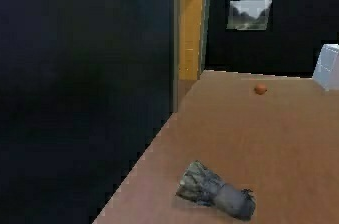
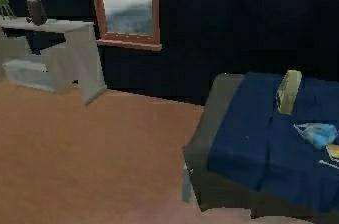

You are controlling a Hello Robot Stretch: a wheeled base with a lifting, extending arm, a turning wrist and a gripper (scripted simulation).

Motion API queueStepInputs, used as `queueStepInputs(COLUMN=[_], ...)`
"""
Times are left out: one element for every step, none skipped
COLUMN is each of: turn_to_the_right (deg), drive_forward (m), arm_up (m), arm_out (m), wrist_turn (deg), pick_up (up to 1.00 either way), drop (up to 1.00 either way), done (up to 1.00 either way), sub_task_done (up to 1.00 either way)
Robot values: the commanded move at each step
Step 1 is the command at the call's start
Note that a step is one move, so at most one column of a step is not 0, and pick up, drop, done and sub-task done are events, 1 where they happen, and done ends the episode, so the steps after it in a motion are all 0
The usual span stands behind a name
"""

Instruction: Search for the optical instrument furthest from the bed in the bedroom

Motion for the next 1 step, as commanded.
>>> queueStepInputs(turn_to_the_right=[0.0], drive_forward=[1.00], arm_up=[0.00], arm_out=[0.00], wrist_turn=[0.0], pick_up=[0.00], drop=[0.00], done=[0.00], sub_task_done=[0.00])
